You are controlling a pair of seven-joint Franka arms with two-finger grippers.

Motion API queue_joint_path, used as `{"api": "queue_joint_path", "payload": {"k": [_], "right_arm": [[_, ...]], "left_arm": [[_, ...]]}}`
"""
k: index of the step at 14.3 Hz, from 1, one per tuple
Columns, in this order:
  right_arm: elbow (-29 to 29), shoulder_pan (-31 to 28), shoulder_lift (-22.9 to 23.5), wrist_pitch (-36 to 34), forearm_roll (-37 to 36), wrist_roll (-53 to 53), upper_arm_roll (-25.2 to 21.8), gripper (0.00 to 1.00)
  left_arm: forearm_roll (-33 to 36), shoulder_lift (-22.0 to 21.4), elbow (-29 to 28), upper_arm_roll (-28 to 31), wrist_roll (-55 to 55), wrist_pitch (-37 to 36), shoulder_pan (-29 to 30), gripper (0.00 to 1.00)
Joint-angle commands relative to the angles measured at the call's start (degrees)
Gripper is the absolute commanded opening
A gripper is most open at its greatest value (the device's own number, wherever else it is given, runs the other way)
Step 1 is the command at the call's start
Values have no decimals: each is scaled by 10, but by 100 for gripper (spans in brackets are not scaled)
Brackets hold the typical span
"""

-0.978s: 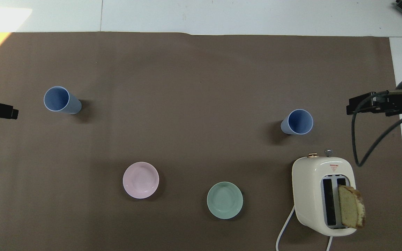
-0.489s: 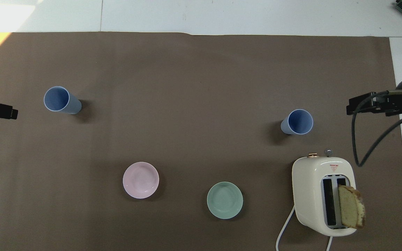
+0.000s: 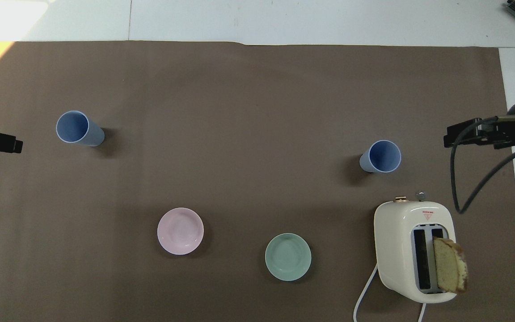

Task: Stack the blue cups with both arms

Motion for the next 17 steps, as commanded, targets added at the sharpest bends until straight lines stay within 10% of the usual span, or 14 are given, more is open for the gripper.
{"api": "queue_joint_path", "payload": {"k": [1,17], "right_arm": [[-21,-6,-17,16,-4,-8,4,100],[-21,-6,-17,16,-4,-8,4,100]], "left_arm": [[-3,-5,1,6,3,-10,-4,100],[-5,42,0,7,23,94,7,100]]}}
